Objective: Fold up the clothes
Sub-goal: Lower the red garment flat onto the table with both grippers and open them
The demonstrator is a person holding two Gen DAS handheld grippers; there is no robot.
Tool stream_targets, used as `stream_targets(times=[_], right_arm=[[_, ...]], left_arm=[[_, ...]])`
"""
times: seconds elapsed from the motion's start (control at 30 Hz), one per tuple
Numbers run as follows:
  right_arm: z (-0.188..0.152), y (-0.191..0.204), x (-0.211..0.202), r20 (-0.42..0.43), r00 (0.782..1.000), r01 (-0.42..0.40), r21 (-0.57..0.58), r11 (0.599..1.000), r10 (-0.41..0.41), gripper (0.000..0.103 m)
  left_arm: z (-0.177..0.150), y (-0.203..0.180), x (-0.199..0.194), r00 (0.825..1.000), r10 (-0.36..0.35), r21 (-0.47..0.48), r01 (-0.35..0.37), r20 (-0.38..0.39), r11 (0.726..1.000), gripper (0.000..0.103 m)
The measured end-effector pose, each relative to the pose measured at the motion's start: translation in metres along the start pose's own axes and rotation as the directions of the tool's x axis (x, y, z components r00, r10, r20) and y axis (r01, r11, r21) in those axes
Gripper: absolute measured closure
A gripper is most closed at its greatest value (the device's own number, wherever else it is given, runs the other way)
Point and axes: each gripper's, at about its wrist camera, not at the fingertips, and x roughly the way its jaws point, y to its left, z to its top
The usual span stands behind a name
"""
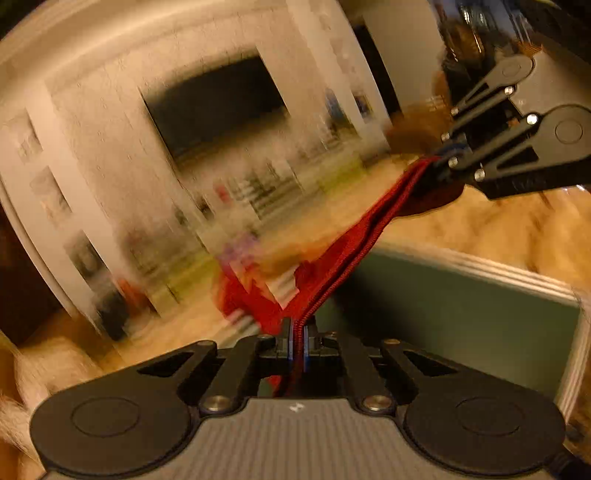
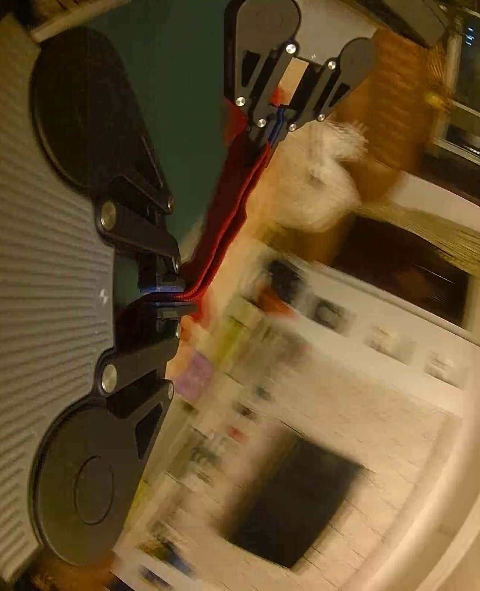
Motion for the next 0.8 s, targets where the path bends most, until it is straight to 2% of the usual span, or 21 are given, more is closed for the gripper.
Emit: stream_targets(times=[0.07, 0.13, 0.27, 0.4, 0.5, 0.6, 0.63, 0.67, 0.7, 0.77, 0.8], right_arm=[[-0.059, 0.038, 0.022, -0.097, 0.994, -0.053, 0.008, 0.999, 0.053, 0.097], [-0.105, 0.074, 0.036, -0.168, 0.982, -0.084, 0.010, 0.996, 0.085, 0.097], [-0.162, 0.127, 0.024, -0.236, 0.964, -0.124, 0.002, 0.992, 0.121, 0.097], [-0.169, 0.155, 0.006, -0.275, 0.950, -0.166, -0.038, 0.985, 0.150, 0.095], [-0.164, 0.152, 0.004, -0.313, 0.925, -0.224, 0.014, 0.974, 0.217, 0.092], [-0.156, 0.140, -0.007, -0.333, 0.914, -0.240, 0.021, 0.971, 0.233, 0.076], [-0.158, 0.141, -0.013, -0.330, 0.913, -0.246, 0.021, 0.969, 0.239, 0.070], [-0.157, 0.136, -0.016, -0.325, 0.911, -0.258, 0.036, 0.965, 0.256, 0.069], [-0.156, 0.132, -0.020, -0.319, 0.908, -0.270, 0.052, 0.961, 0.272, 0.067], [-0.153, 0.117, -0.025, -0.289, 0.911, -0.265, 0.140, 0.954, 0.295, 0.064], [-0.151, 0.106, -0.027, -0.270, 0.914, -0.254, 0.196, 0.947, 0.302, 0.061]], left_arm=[[-0.044, -0.029, 0.018, 0.995, -0.068, 0.009, 0.069, -0.075, 0.998, 0.098], [-0.078, -0.047, 0.025, 0.981, -0.145, 0.024, 0.149, -0.128, 0.989, 0.098], [-0.119, -0.064, 0.024, 0.961, -0.215, 0.118, 0.237, -0.173, 0.964, 0.098], [-0.125, -0.070, 0.018, 0.939, -0.284, 0.114, 0.309, -0.194, 0.944, 0.097], [-0.132, -0.066, 0.018, 0.915, -0.342, 0.073, 0.364, -0.212, 0.929, 0.093], [-0.128, -0.056, 0.013, 0.887, -0.405, 0.040, 0.423, -0.221, 0.905, 0.087], [-0.129, -0.050, 0.008, 0.885, -0.416, 0.018, 0.429, -0.210, 0.903, 0.087], [-0.131, -0.045, 0.001, 0.885, -0.423, -0.007, 0.430, -0.195, 0.903, 0.087], [-0.133, -0.039, -0.002, 0.893, -0.413, -0.038, 0.414, -0.178, 0.910, 0.086], [-0.137, -0.027, -0.003, 0.915, -0.372, -0.113, 0.358, -0.156, 0.927, 0.079], [-0.138, -0.020, -0.002, 0.926, -0.345, -0.159, 0.321, -0.154, 0.934, 0.070]])
